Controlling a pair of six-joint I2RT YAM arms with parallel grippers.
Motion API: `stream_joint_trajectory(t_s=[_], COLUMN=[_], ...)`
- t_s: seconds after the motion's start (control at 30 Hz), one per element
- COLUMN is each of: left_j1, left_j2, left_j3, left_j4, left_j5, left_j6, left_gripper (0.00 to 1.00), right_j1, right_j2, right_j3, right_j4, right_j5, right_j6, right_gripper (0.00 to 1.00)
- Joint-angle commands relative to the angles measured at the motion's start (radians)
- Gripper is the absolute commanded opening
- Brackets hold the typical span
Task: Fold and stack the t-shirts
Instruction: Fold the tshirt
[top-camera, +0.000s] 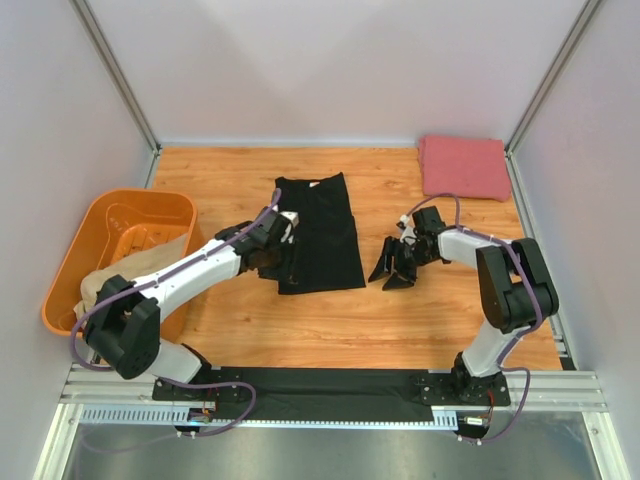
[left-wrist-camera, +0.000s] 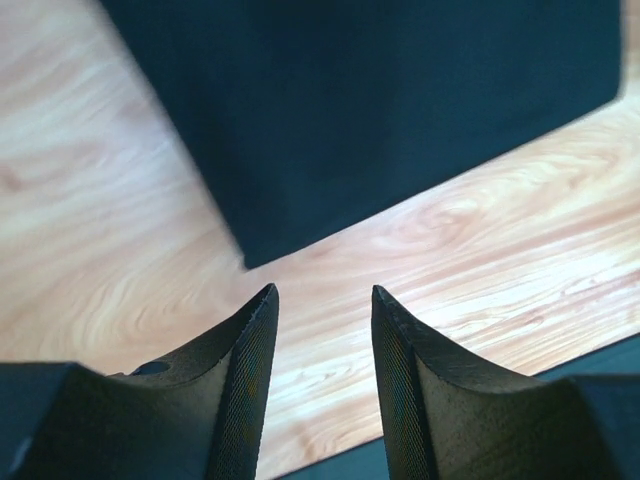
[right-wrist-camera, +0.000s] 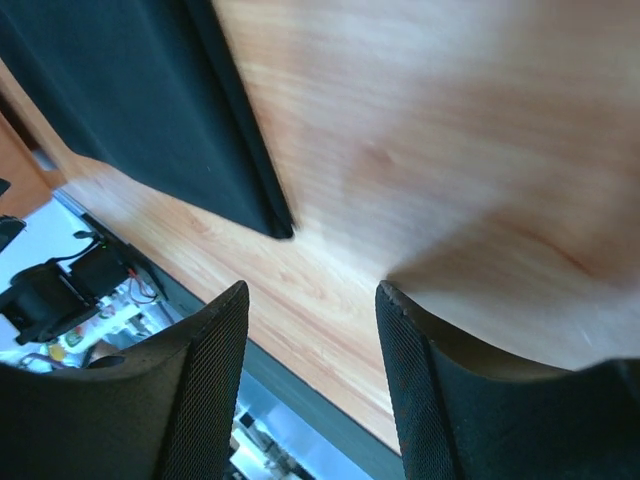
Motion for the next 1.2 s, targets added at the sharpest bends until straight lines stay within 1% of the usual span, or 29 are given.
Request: stream_joint_trajectory(t_s=[0.0, 0.13, 0.2, 0.3, 0.4, 0.53, 0.73, 0.8, 0.97, 1.1, 1.17], left_j1=[0.058, 0.135, 0.189, 0.253, 0.284, 0.293, 0.301, 0.304, 0.313, 0.327, 0.335], left_j2=[-0.069, -0.104, -0.111, -0.085, -0.037, 0.006, 0.037, 0.041, 0.049, 0.058, 0.066], left_j3=[-0.06, -0.107, -0.139, -0.165, -0.161, -0.143, -0.129, -0.129, -0.127, -0.123, -0.118], left_j4=[-0.024, -0.015, 0.012, 0.052, 0.071, 0.081, 0.088, 0.088, 0.107, 0.127, 0.137], left_j5=[0.088, 0.094, 0.123, 0.185, 0.222, 0.234, 0.202, 0.179, 0.182, 0.205, 0.22], left_j6=[-0.089, -0.075, -0.063, -0.041, -0.021, -0.006, -0.007, -0.007, -0.003, -0.009, -0.004], left_gripper=[0.5, 0.5, 0.5, 0.5, 0.5, 0.51, 0.51, 0.51, 0.52, 0.52, 0.54], right_j1=[0.05, 0.083, 0.099, 0.125, 0.145, 0.17, 0.188, 0.19, 0.19, 0.19, 0.19], right_j2=[0.042, 0.09, 0.104, 0.135, 0.142, 0.147, 0.182, 0.193, 0.19, 0.17, 0.17], right_j3=[0.107, 0.182, 0.211, 0.239, 0.228, 0.202, 0.19, 0.19, 0.173, 0.176, 0.19], right_j4=[0.017, -0.006, -0.037, -0.066, -0.06, -0.057, -0.017, 0.006, 0.058, 0.035, -0.001], right_j5=[0.06, 0.111, 0.151, 0.166, 0.18, 0.189, 0.185, 0.198, 0.226, 0.295, 0.326], right_j6=[-0.043, -0.065, -0.082, -0.114, -0.12, -0.109, -0.093, -0.068, -0.01, -0.01, -0.051], right_gripper=[0.55, 0.54, 0.53, 0.51, 0.5, 0.49, 0.48, 0.46, 0.45, 0.47, 0.48])
